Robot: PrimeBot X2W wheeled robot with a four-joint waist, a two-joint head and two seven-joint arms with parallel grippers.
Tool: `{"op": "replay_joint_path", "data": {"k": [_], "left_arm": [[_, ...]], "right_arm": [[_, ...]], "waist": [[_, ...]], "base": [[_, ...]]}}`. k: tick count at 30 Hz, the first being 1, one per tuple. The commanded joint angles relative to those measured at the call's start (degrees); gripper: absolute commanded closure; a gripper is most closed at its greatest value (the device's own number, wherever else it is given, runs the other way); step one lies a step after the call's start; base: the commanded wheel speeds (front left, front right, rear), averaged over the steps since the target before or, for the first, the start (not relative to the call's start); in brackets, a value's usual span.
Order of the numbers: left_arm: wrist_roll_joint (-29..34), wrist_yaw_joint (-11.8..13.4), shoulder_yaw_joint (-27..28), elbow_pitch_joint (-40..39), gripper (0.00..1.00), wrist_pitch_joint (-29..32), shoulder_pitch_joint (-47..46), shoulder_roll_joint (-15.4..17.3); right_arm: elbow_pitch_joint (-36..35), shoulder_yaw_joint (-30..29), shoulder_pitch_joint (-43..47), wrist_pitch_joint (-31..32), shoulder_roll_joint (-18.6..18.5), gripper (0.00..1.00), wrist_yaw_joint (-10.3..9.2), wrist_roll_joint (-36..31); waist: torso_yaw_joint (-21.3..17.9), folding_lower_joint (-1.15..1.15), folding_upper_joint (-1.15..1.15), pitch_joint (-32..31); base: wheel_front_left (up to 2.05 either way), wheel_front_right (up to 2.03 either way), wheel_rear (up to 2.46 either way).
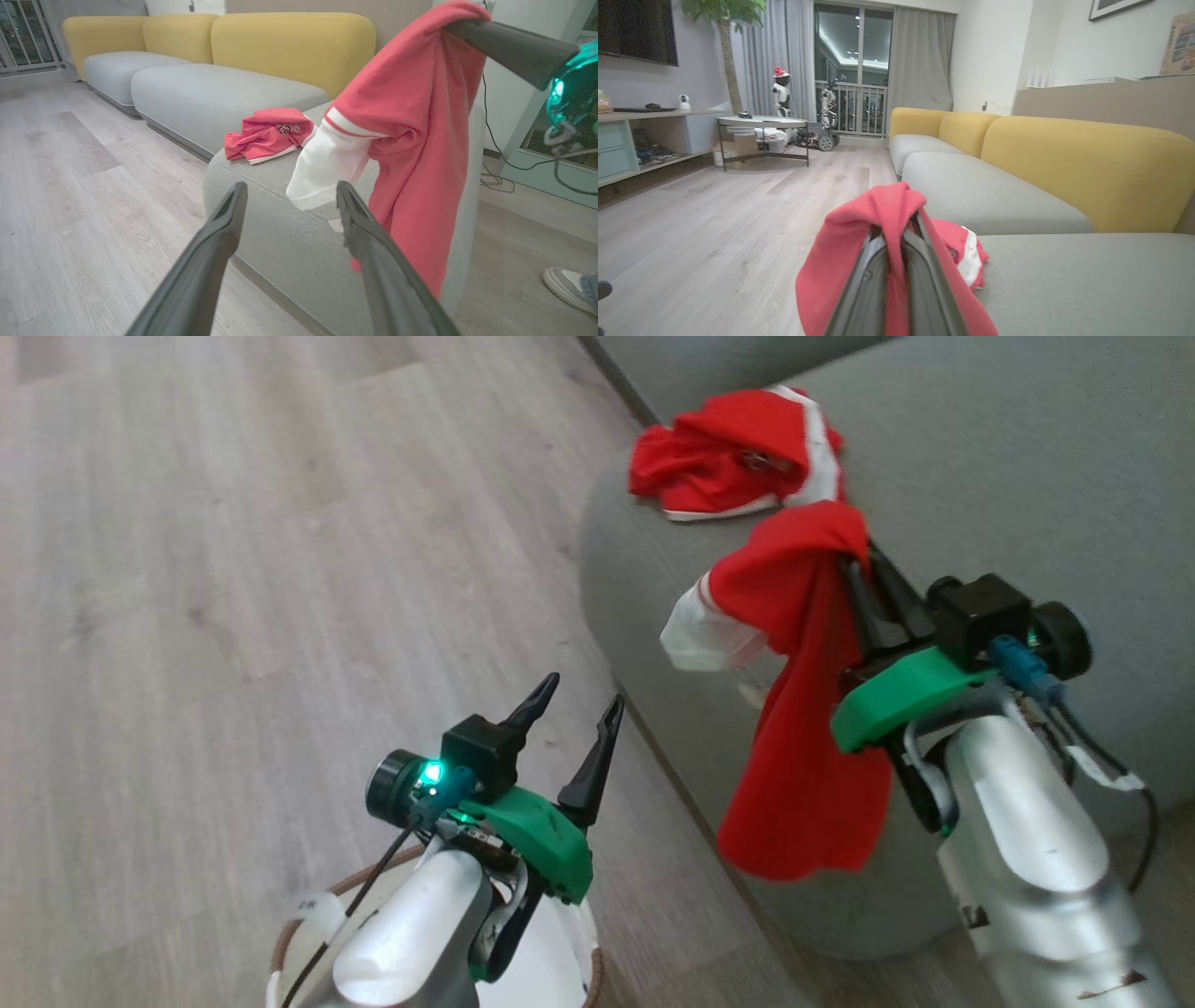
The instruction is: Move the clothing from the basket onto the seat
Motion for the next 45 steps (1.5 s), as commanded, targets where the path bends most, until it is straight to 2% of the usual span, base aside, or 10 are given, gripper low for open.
{"op": "replay_joint_path", "data": {"k": [1, 8, 14, 20, 28, 35, 41, 45], "left_arm": [[0.7, -0.3, 2.3, -1.8, 0.00, -0.7, -1.5, 0.2], [1.8, -1.0, 1.8, -1.4, 0.00, -0.7, -1.5, 0.0], [2.1, -1.4, 0.6, -1.5, 0.00, -0.7, -1.8, -0.1], [2.5, -1.0, -0.7, -2.0, 0.00, -0.7, -2.4, -0.1], [6.0, -0.8, -1.3, -4.3, 0.00, -0.7, -7.0, 0.5], [9.7, -0.6, -2.5, -8.8, 0.00, -0.2, -12.7, 1.3], [12.2, -0.2, -3.9, -12.4, 0.00, 0.8, -16.2, 1.8], [13.1, -0.3, -5.3, -13.5, 0.00, 1.2, -17.4, 1.5]], "right_arm": [[-2.9, 0.5, -2.9, -0.1, -0.2, 1.00, 0.41, -0.1], [-3.4, 0.1, -4.2, 1.0, -2.1, 1.00, 0.41, 0.4], [-1.4, 0.4, -8.2, 2.0, -4.1, 1.00, 0.41, 1.0], [3.1, 0.8, -15.9, 3.2, -7.0, 1.00, 0.41, 1.9], [7.9, -1.9, -32.0, 5.3, -14.3, 1.00, 0.41, 2.9], [14.8, -6.2, -43.4, 6.8, -21.8, 1.00, 0.41, -0.6], [21.3, -13.0, -49.3, 6.7, -25.6, 1.00, 0.41, -5.7], [24.9, -18.3, -50.5, 5.6, -26.7, 1.00, 0.41, -10.9]], "waist": [[-2.2, 0.00, 0.00, 0.9], [-2.1, 0.00, 0.00, 1.5], [0.4, 0.00, 0.00, 2.3], [3.8, 0.00, 0.00, 4.5], [8.9, 0.00, 0.00, 14.5], [13.4, 0.00, 0.00, 24.9], [17.3, 0.00, 0.00, 32.1], [19.7, 0.00, 0.00, 35.3]], "base": [[0.00, 0.00, 0.00], [0.00, 0.00, 0.00], [0.00, 0.00, 0.00], [0.00, 0.00, 0.00], [0.00, 0.00, 0.00], [0.00, 0.00, 0.00], [0.00, 0.00, 0.00], [0.00, 0.00, 0.00]]}}
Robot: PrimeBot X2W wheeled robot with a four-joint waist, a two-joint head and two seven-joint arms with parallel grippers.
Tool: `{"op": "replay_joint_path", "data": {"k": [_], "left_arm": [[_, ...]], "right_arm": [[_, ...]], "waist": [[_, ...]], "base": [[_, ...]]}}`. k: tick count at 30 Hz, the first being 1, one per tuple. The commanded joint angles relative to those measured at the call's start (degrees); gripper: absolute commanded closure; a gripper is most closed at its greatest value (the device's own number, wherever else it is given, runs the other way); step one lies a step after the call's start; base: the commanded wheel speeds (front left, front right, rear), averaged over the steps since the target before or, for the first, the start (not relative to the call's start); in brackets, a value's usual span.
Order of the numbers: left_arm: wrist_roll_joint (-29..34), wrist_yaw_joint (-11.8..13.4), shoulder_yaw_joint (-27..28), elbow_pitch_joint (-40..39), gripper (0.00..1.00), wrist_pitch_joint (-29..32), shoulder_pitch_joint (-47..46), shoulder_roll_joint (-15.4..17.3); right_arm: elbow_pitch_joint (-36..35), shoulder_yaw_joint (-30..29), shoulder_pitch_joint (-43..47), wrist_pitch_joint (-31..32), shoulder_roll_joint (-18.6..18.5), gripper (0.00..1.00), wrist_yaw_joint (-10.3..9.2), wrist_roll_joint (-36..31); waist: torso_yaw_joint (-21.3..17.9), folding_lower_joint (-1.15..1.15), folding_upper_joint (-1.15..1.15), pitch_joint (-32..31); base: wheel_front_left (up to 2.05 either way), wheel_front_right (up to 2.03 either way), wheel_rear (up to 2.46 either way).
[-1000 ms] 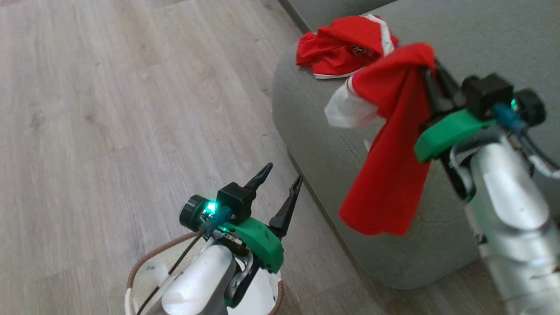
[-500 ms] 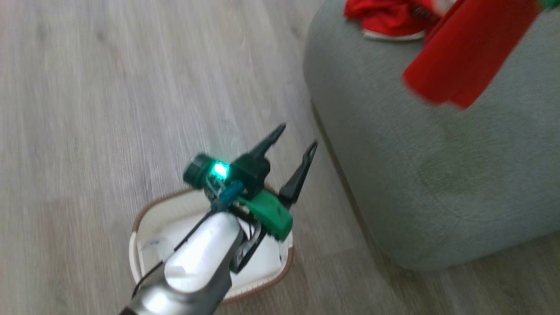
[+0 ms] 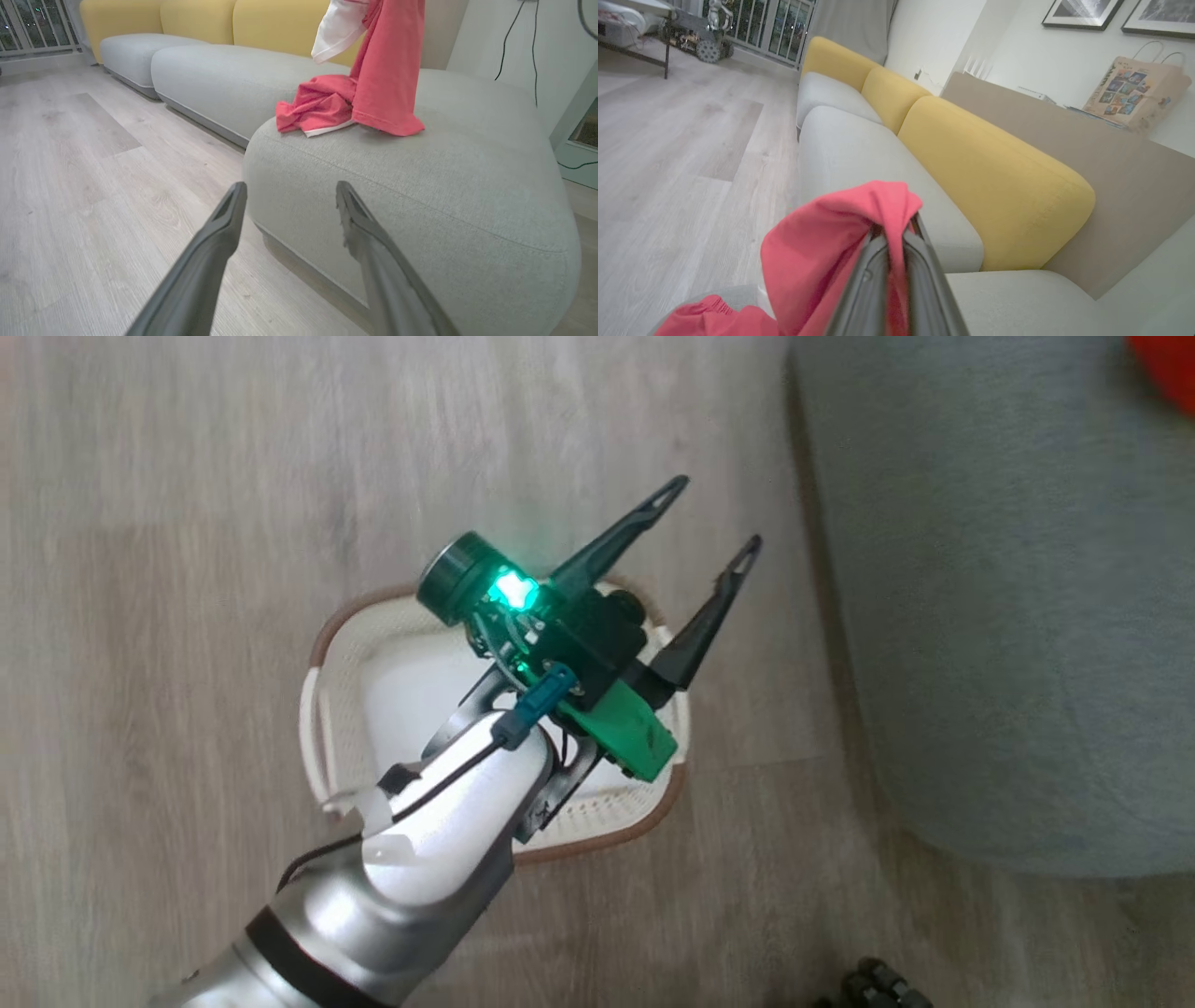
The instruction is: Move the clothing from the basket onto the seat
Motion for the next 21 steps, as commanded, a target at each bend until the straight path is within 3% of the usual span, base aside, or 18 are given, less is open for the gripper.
{"op": "replay_joint_path", "data": {"k": [1, 10, 11, 12, 13, 21], "left_arm": [[0.8, 0.1, 0.7, -2.2, 0.00, 0.2, -1.6, 0.1], [1.4, 0.1, -1.1, -1.9, 0.00, 0.4, -2.0, 0.0], [1.4, 0.2, -1.2, -1.8, 0.00, 0.4, -2.0, 0.0], [1.3, 0.2, -1.3, -1.7, 0.00, 0.5, -1.9, 0.2], [1.3, 0.2, -1.3, -1.7, 0.00, 0.5, -1.9, 0.4], [0.5, 0.5, -1.0, -1.3, 0.00, 0.5, -1.1, 1.8]], "right_arm": [[-0.5, -1.4, -1.3, -0.7, -0.9, 1.00, 0.40, -2.2], [4.8, -12.1, 2.1, -2.7, 3.0, 1.00, 0.40, -10.7], [5.4, -13.2, 2.6, -2.8, 3.6, 0.74, 0.40, -11.6], [5.9, -14.0, 3.0, -2.9, 4.3, 0.27, 0.40, -12.5], [6.1, -14.6, 3.2, -3.3, 5.0, 0.00, 0.40, -13.4], [10.0, -13.8, 4.4, -5.7, 9.5, 0.00, 0.40, -15.2]], "waist": [[4.1, -0.01, 0.00, 4.5], [4.6, -0.01, 0.00, 7.2], [4.4, -0.01, 0.00, 7.3], [4.1, -0.01, 0.00, 7.3], [3.8, -0.01, 0.00, 7.4], [0.3, -0.01, 0.00, 5.8]], "base": [[0.00, 0.00, 0.00], [0.00, 0.00, 0.00], [0.00, 0.00, 0.00], [0.00, 0.00, 0.00], [0.00, 0.00, 0.00], [0.00, 0.00, 0.00]]}}
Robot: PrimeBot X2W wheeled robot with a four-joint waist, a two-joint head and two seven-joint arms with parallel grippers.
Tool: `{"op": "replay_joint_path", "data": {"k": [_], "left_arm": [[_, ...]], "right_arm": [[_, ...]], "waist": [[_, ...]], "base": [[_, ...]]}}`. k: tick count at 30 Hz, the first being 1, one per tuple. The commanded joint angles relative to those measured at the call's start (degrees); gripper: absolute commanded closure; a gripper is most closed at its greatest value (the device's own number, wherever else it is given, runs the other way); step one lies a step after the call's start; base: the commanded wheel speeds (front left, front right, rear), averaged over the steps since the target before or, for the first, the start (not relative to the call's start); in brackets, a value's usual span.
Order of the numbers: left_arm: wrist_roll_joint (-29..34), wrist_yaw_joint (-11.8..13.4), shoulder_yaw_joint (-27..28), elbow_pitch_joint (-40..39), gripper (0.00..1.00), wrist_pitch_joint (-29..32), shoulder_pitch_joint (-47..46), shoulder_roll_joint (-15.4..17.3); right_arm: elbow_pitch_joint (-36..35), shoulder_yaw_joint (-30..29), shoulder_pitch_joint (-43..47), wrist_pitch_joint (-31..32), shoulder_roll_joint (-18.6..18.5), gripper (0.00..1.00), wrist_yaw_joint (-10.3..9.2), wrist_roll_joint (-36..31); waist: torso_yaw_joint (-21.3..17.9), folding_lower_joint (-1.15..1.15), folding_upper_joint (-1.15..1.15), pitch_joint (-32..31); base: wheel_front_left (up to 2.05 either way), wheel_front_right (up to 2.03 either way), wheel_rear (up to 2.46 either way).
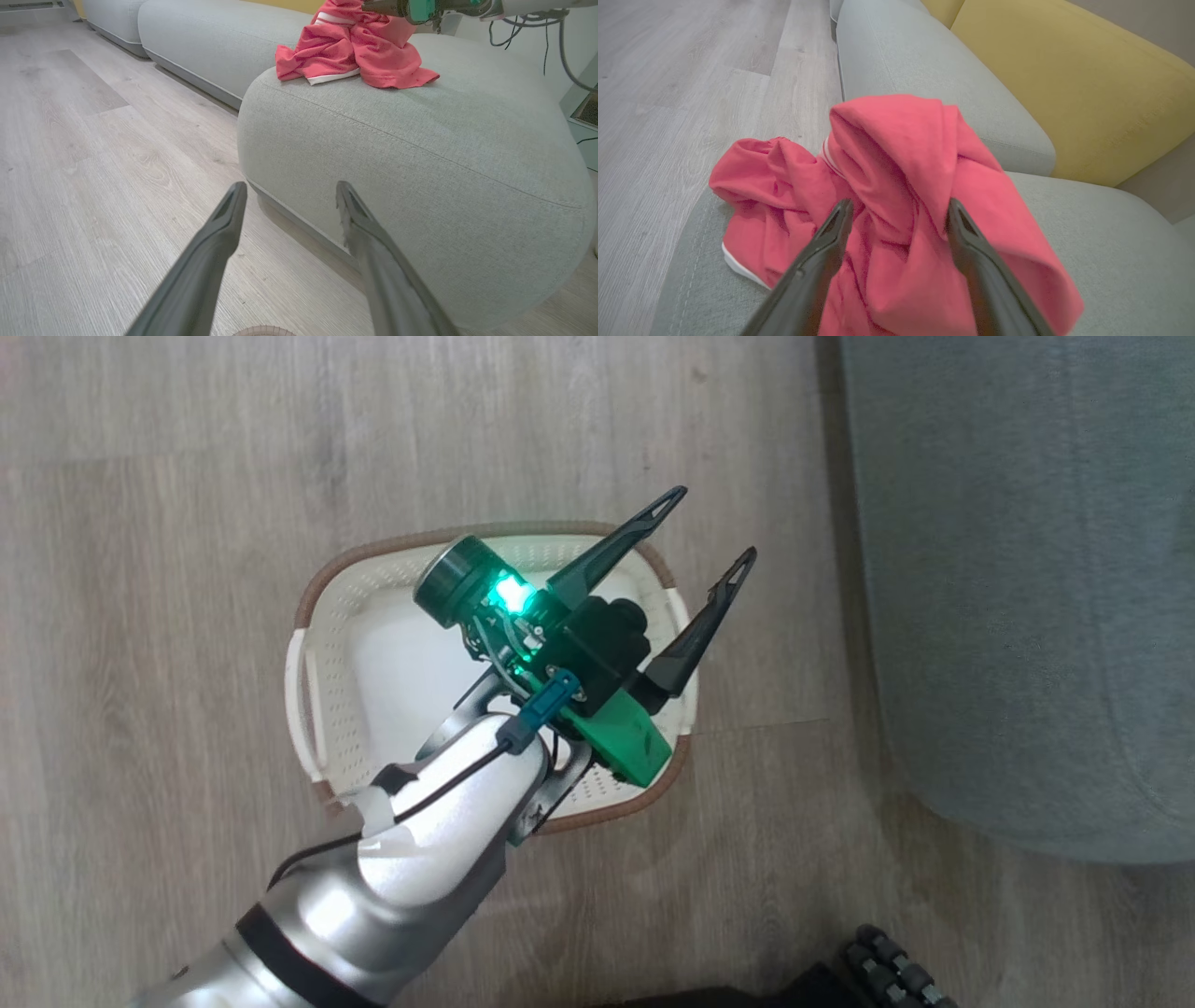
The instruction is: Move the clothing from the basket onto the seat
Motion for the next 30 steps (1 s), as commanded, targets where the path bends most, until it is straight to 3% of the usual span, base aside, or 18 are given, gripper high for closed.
{"op": "replay_joint_path", "data": {"k": [1, 6, 15, 21, 30], "left_arm": [[-0.1, 0.3, 1.3, -1.6, 0.00, 0.1, -0.2, 0.8], [-1.4, 0.9, 2.1, -1.4, 0.00, -0.1, 1.1, 1.5], [-5.4, 1.9, 4.7, -0.4, 0.00, -1.4, 4.7, 1.3], [-7.9, 3.0, 7.8, 0.9, 0.00, -2.0, 8.1, 1.2], [-9.4, 5.6, 14.6, -2.1, 0.00, -2.1, 17.2, 3.1]], "right_arm": [[-0.9, 1.2, 0.7, -0.8, 0.4, 0.00, 0.40, 0.3], [-1.5, 5.2, 3.3, -1.3, 2.6, 0.00, 0.40, 3.0], [-12.1, 15.5, 13.1, -1.3, 4.2, 0.00, 0.40, 14.3], [-20.1, 19.0, 21.0, -1.4, 5.3, 0.00, 0.40, 20.2], [-32.3, 21.3, 33.6, -1.4, 10.0, 0.00, 0.40, 20.0]], "waist": [[-1.4, -0.01, 0.00, -1.3], [-3.5, -0.01, 0.00, -4.2], [-3.9, -0.01, 0.00, -11.4], [-2.7, -0.01, 0.00, -17.2], [-0.5, -0.01, 0.00, -24.8]], "base": [[0.00, 0.00, 0.00], [0.00, 0.00, 0.00], [0.00, 0.00, 0.00], [0.00, 0.00, 0.00], [0.00, 0.00, 0.00]]}}
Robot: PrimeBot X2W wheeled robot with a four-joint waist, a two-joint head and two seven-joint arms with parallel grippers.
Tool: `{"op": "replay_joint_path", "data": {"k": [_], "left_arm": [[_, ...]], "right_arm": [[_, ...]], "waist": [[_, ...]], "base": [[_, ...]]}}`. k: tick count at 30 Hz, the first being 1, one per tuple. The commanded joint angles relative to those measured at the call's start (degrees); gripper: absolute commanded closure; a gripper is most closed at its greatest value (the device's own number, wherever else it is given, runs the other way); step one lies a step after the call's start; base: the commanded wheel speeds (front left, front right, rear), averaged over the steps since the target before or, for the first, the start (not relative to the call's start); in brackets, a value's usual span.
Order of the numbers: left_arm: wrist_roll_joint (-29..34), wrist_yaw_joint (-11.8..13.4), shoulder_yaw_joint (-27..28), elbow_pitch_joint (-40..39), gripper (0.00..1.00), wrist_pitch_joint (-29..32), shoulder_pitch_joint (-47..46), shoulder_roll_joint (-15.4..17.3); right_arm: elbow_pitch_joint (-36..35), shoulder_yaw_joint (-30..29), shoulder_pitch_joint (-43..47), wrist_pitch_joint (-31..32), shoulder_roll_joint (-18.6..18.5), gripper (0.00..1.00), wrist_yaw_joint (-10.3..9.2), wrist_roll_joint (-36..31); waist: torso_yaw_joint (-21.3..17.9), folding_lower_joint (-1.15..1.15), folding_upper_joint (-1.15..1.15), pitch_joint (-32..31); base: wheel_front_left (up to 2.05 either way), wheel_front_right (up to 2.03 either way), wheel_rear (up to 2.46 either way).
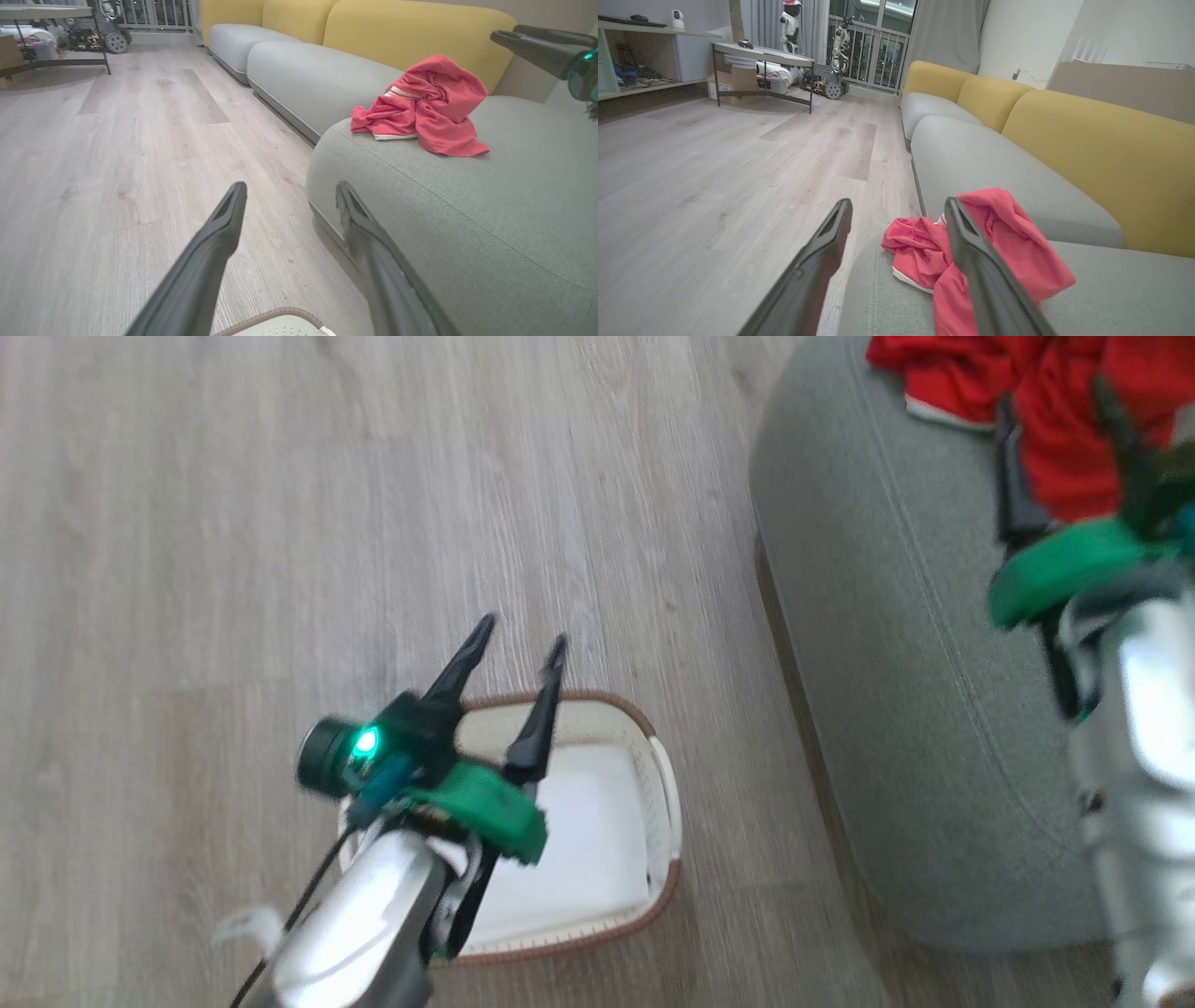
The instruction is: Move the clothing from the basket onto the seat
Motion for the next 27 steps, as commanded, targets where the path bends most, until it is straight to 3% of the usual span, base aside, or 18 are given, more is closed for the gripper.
{"op": "replay_joint_path", "data": {"k": [1, 12, 27], "left_arm": [[-0.6, 0.6, 2.7, -2.3, 0.00, -0.7, 0.0, 1.0], [0.0, 3.3, 12.0, -7.4, 0.00, -0.7, 11.1, 1.9], [0.8, 5.1, 20.4, -10.9, 0.00, -0.7, 21.2, 2.0]], "right_arm": [[-2.7, 1.1, 0.8, -0.5, 0.9, 0.00, 0.40, -0.4], [-15.3, 4.0, 17.8, -0.5, 6.9, 0.00, 0.40, -1.6], [-21.7, 5.2, 30.4, -0.5, 8.6, 0.00, 0.40, -0.1]], "waist": [[1.3, 0.00, 0.00, -2.4], [4.5, 0.00, 0.00, -8.7], [6.0, 0.00, 0.00, -12.7]], "base": [[0.00, 0.00, 0.00], [0.00, 0.00, 0.00], [0.00, 0.00, 0.00]]}}
